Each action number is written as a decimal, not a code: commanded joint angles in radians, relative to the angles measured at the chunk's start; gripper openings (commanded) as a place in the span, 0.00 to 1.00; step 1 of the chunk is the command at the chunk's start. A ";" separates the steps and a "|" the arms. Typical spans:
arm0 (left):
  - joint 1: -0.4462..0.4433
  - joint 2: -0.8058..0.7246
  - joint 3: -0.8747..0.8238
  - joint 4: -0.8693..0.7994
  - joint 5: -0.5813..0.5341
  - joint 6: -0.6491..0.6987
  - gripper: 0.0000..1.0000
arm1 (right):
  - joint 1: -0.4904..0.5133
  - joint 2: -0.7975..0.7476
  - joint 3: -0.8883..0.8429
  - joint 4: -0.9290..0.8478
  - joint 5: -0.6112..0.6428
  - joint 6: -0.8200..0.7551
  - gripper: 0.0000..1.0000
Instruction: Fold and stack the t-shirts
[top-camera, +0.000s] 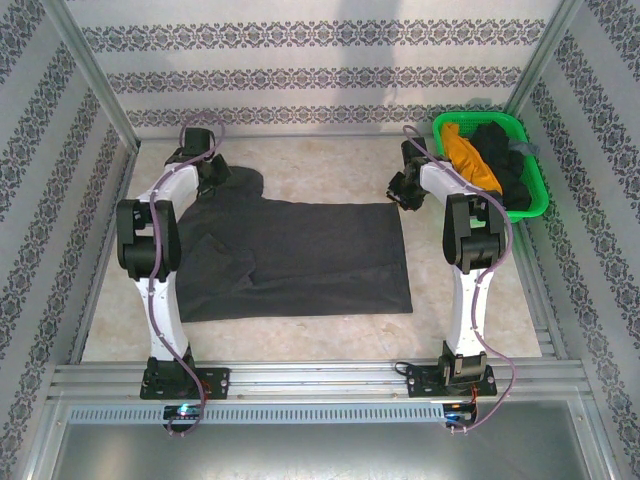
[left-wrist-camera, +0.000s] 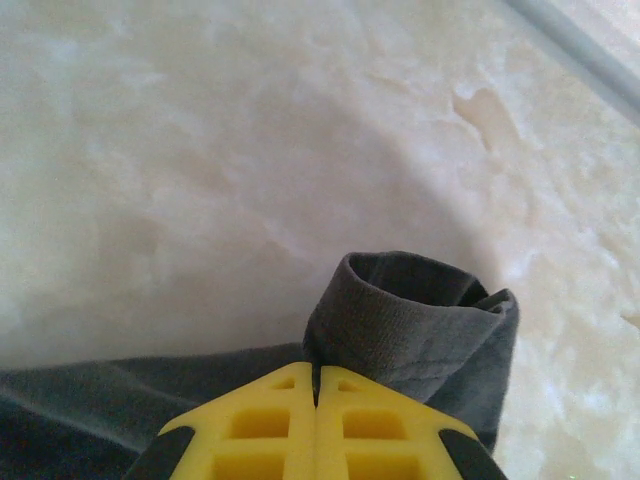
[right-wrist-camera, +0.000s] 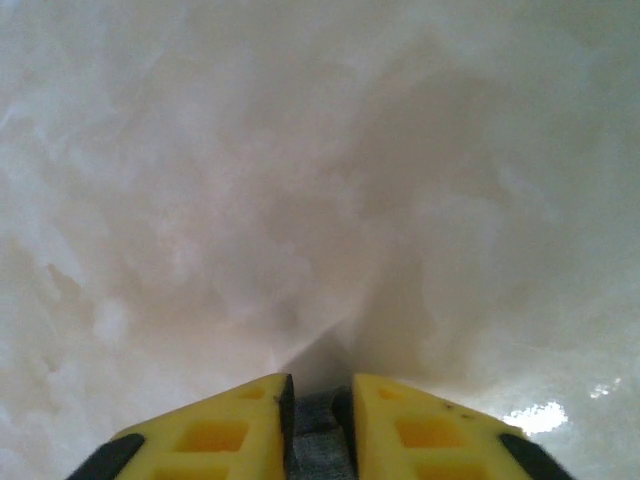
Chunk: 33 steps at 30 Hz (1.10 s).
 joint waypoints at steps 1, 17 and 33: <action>0.013 -0.057 -0.003 -0.005 0.013 0.010 0.00 | 0.003 0.020 0.026 -0.010 -0.023 0.002 0.12; 0.030 -0.441 -0.316 -0.045 -0.040 -0.066 0.00 | 0.005 -0.243 -0.153 0.068 -0.009 -0.154 0.00; 0.038 -1.023 -0.680 -0.296 -0.243 -0.160 0.00 | 0.030 -0.578 -0.555 0.145 -0.035 -0.157 0.00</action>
